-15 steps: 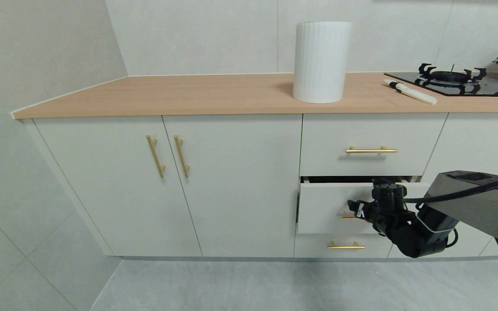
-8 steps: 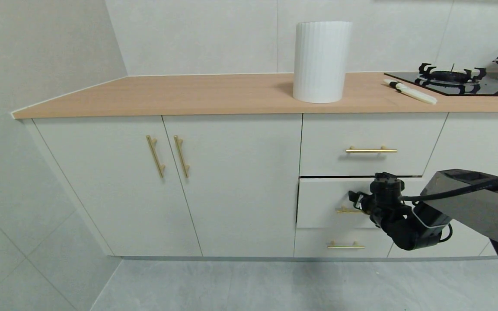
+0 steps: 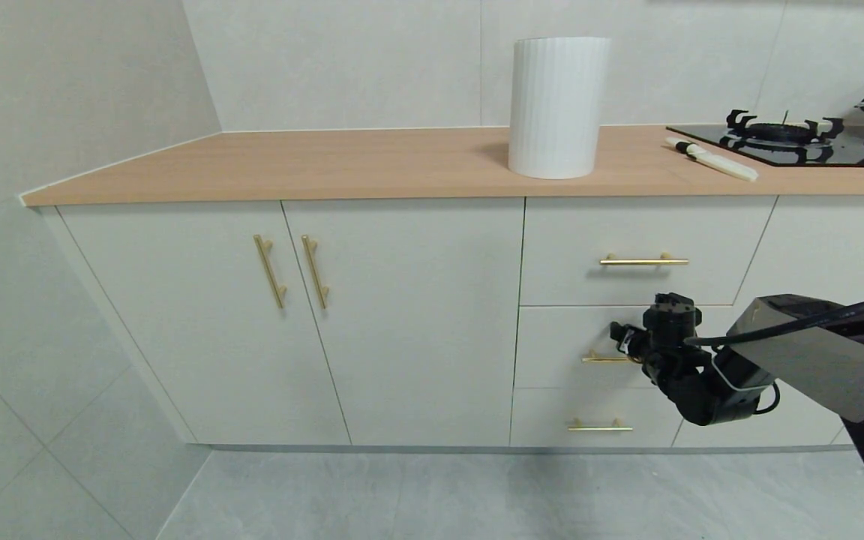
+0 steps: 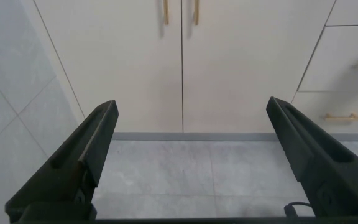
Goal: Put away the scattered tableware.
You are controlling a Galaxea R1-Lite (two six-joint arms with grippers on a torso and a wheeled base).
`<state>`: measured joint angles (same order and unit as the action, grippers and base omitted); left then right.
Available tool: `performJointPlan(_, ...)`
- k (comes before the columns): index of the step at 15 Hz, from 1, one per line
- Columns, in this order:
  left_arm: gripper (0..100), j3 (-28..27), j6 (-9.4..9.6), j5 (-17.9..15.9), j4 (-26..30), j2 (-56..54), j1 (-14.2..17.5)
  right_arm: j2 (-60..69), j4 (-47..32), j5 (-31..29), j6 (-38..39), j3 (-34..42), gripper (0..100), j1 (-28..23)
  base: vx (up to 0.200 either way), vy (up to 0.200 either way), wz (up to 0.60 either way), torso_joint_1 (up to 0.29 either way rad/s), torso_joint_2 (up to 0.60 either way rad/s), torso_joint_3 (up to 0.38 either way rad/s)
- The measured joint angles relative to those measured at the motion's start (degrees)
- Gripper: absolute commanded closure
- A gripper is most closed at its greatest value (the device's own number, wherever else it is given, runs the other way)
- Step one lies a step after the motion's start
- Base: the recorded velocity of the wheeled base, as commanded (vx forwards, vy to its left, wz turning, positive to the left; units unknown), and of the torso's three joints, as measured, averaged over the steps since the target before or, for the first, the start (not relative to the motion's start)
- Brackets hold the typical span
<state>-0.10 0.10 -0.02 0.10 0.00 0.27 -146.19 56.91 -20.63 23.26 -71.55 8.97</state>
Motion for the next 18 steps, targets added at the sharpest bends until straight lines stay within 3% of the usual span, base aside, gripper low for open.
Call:
performJointPlan(6,0,0.0,0.00,0.0,0.0,0.0,0.0,-1.8,-0.4,-1.7,-0.1,-4.0,0,-0.4,0.000,0.000,0.00,0.000,0.00,0.000)
performJointPlan(11,0,0.0,0.00,0.0,0.0,0.0,0.0,-1.2,0.9,-2.1,0.0,-2.7,0,-0.5,0.000,0.000,0.00,0.000,0.00,0.000)
performJointPlan(18,0,0.0,0.00,0.0,0.0,0.0,0.0,19.8,0.4,2.3,-0.9,21.3,0,-0.4,0.000,0.000,0.00,0.000,0.00,0.000)
